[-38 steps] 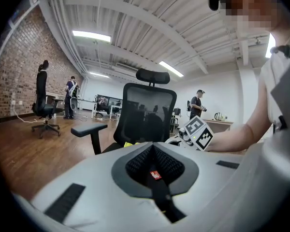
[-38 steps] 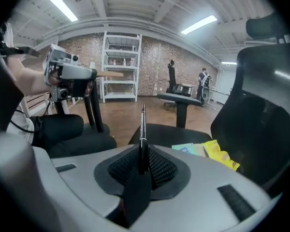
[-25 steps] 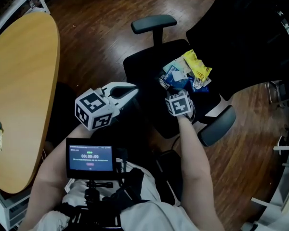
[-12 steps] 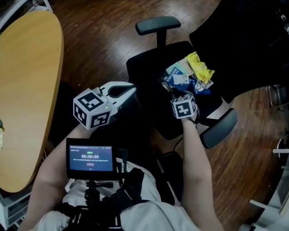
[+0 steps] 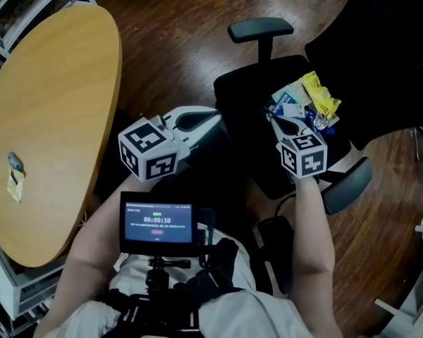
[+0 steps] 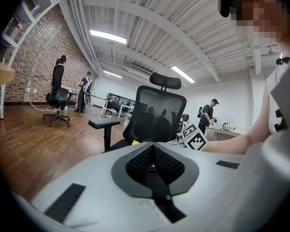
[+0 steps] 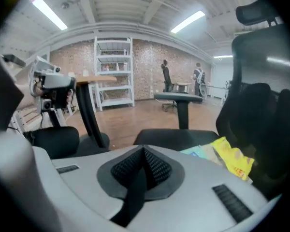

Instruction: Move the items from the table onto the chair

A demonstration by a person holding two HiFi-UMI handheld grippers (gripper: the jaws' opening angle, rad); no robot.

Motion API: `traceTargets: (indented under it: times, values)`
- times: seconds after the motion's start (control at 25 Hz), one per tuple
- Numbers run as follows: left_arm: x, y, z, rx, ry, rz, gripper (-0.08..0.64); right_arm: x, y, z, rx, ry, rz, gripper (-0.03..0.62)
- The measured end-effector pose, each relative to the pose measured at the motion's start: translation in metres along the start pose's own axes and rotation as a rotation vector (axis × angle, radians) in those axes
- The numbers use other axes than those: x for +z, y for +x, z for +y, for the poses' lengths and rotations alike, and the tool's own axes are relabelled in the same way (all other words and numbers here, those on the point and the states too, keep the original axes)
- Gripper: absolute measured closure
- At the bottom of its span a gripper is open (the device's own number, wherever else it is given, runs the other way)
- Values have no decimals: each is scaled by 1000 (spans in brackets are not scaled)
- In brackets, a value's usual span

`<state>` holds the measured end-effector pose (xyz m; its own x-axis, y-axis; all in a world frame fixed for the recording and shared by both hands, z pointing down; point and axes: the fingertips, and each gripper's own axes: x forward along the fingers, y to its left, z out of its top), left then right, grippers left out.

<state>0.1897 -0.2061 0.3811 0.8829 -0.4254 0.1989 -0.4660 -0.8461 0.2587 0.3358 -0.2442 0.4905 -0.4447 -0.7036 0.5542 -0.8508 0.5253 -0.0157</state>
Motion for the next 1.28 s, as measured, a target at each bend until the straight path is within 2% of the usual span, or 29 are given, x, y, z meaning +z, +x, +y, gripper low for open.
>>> traceTargets:
  times: [0.32, 0.52, 0.64, 0.8, 1.04, 1.28]
  values:
    - [48, -48, 8, 54, -3, -85, 549, 115, -30, 107, 271, -23, -371, 589]
    - [106, -101, 8, 124, 55, -164, 549, 185, -52, 156, 408, -84, -558, 589]
    - [131, -136, 6, 186, 90, -211, 549, 220, -61, 187, 494, -108, -638, 588]
    - [141, -177, 10, 286, 105, -234, 549, 253, -63, 226, 578, -156, -674, 588]
    - [138, -238, 15, 430, 105, -262, 549, 275, -54, 291, 727, -196, -689, 588]
    - [113, -304, 20, 570, 114, -197, 549, 291, -34, 358, 846, -243, -649, 588]
